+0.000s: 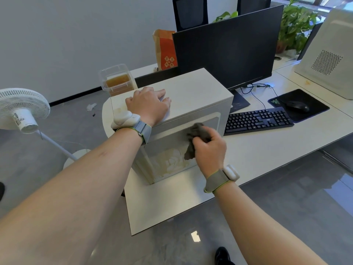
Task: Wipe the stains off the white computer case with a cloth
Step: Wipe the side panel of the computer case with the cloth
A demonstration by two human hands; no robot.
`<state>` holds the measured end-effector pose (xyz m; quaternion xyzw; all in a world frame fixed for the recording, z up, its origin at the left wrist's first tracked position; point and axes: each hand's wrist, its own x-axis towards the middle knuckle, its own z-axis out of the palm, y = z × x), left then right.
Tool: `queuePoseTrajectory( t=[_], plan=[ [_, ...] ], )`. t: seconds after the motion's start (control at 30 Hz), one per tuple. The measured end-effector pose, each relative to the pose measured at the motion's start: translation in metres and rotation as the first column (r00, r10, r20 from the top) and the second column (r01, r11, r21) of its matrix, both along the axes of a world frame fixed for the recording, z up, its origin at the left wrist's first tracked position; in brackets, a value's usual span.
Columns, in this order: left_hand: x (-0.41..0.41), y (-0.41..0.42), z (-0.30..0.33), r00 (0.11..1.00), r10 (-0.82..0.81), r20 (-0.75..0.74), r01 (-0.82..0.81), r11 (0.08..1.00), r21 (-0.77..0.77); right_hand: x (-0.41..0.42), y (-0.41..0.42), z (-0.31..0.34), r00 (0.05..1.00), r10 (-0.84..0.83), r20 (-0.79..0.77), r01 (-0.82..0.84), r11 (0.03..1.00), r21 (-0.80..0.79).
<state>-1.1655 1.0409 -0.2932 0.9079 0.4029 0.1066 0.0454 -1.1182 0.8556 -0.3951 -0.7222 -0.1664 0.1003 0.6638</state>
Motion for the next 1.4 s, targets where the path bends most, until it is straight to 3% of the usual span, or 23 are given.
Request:
queuePoseTrajectory(
  t=[0.1, 0.17, 0.27, 0.33, 0.5, 0.67, 0.73, 0.87, 1.0, 1.1, 1.17, 1.3, 1.4],
  plan=[
    [0.0, -0.001, 0.001, 1.0, -0.001, 0.007, 0.001, 1.0, -0.007, 0.004, 0.0, -0.022, 0.907, -0.112, -0.405, 0.102, 0.994, -0.046],
    [-0.001, -0.001, 0.001, 1.0, -0.005, 0.01, 0.005, 1.0, -0.006, -0.004, 0.005, -0.03, 0.859, -0.097, -0.502, 0.079, 0.995, -0.056],
    [0.0, -0.001, 0.002, 1.0, -0.002, 0.01, 0.002, 1.0, -0.01, -0.016, 0.015, -0.02, 0.955, -0.035, -0.294, 0.047, 0.998, 0.032],
    [0.001, -0.002, 0.003, 1.0, -0.004, 0.013, 0.004, 1.0, -0.009, -0.02, 0.023, -0.016, 0.988, 0.003, -0.153, -0.001, 1.0, 0.011],
    [-0.002, -0.003, 0.005, 1.0, -0.001, 0.014, 0.001, 1.0, -0.002, -0.014, 0.027, -0.025, 0.905, -0.154, -0.397, 0.13, 0.988, -0.086],
    [-0.001, -0.004, 0.004, 1.0, -0.005, 0.021, 0.006, 1.0, -0.011, -0.021, 0.034, -0.026, 0.969, -0.088, -0.23, 0.086, 0.996, -0.017],
    [-0.002, -0.004, 0.004, 1.0, -0.003, 0.017, 0.003, 1.0, -0.017, -0.018, 0.036, -0.027, 0.953, -0.093, -0.29, 0.081, 0.995, -0.054],
    [-0.002, -0.005, 0.004, 1.0, -0.001, 0.013, 0.001, 1.0, -0.012, -0.009, 0.027, -0.044, 0.822, -0.18, -0.54, 0.116, 0.982, -0.15],
    [-0.001, -0.002, 0.003, 1.0, -0.006, 0.012, 0.006, 1.0, 0.002, -0.01, 0.032, -0.039, 0.642, -0.084, -0.762, 0.145, 0.989, 0.012],
    [-0.001, -0.001, 0.002, 1.0, -0.004, 0.005, 0.004, 1.0, -0.001, -0.013, 0.038, -0.034, 0.732, -0.013, -0.681, 0.129, 0.984, 0.12],
    [-0.001, 0.001, 0.001, 1.0, -0.005, 0.004, 0.005, 1.0, 0.006, -0.02, 0.034, -0.036, 0.786, -0.011, -0.618, 0.1, 0.989, 0.109],
    [-0.001, 0.001, -0.002, 1.0, -0.007, 0.008, 0.007, 1.0, 0.005, -0.021, 0.029, -0.05, 0.627, -0.081, -0.775, 0.13, 0.992, 0.001],
    [0.0, 0.004, -0.002, 1.0, 0.0, 0.018, 0.001, 1.0, -0.007, -0.019, 0.036, -0.044, 0.679, 0.012, -0.734, 0.071, 0.994, 0.082]
  ],
)
